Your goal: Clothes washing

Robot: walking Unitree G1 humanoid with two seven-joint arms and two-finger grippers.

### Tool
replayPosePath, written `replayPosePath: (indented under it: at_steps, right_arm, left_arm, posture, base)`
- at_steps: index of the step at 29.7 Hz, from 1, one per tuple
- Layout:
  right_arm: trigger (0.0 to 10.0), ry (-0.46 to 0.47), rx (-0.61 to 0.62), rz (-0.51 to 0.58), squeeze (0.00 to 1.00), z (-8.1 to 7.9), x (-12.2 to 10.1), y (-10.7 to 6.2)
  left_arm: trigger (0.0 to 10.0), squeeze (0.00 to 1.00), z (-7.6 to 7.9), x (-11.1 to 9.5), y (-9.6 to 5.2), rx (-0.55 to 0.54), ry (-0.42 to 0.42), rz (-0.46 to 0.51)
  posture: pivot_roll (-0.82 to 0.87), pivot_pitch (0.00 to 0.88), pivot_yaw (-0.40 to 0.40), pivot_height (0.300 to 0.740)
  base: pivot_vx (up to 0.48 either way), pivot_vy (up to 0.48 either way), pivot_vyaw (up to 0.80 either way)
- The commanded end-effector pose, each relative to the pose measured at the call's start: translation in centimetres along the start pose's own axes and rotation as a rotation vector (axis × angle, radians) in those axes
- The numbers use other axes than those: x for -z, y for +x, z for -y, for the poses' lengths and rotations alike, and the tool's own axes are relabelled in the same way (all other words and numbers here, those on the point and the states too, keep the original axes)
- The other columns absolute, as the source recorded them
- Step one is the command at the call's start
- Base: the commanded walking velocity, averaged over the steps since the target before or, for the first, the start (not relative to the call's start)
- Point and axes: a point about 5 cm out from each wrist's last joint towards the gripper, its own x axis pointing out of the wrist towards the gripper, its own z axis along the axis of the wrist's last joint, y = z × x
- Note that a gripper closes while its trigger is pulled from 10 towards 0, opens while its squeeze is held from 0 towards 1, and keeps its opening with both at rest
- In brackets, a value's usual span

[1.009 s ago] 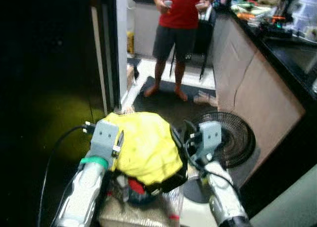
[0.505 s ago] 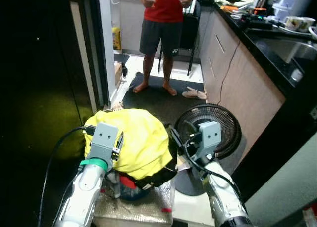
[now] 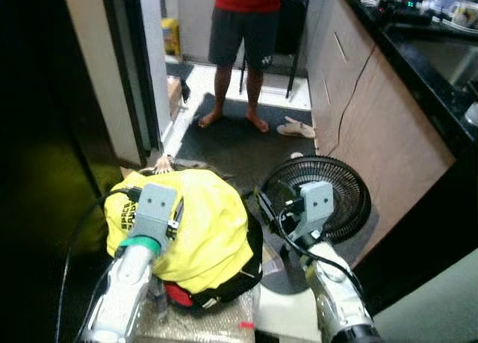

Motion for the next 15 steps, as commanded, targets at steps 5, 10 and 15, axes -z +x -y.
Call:
replayPosePath:
  at_steps: [5, 10, 15]
  right_arm:
    - [10.0, -0.002, -0.012, -0.025, 0.00, -0.16, 0.44, -0.26]
    - [10.0, -0.007, -0.018, -0.027, 0.00, -0.26, 0.47, -0.28]
    - [10.0, -0.008, -0.018, -0.026, 0.00, -0.25, 0.44, -0.32]
  left_arm:
    - [10.0, 0.00, 0.28, 0.79, -0.25, 0.009, 0.011, -0.037]
    - [10.0, 0.00, 0.35, 0.92, -0.30, 0.013, 0.013, -0.041]
    - [10.0, 0.00, 0.69, 1.22, -0.41, 0.033, 0.005, -0.050]
  posture:
    - [0.07, 0.025, -0.010, 0.740]
    - [0.07, 0.025, -0.010, 0.740]
    - [0.07, 0.031, -0.013, 0.740]
  base:
    - [0.000, 0.000, 0.00]
    - [0.000, 0.000, 0.00]
    - [0.000, 0.000, 0.00]
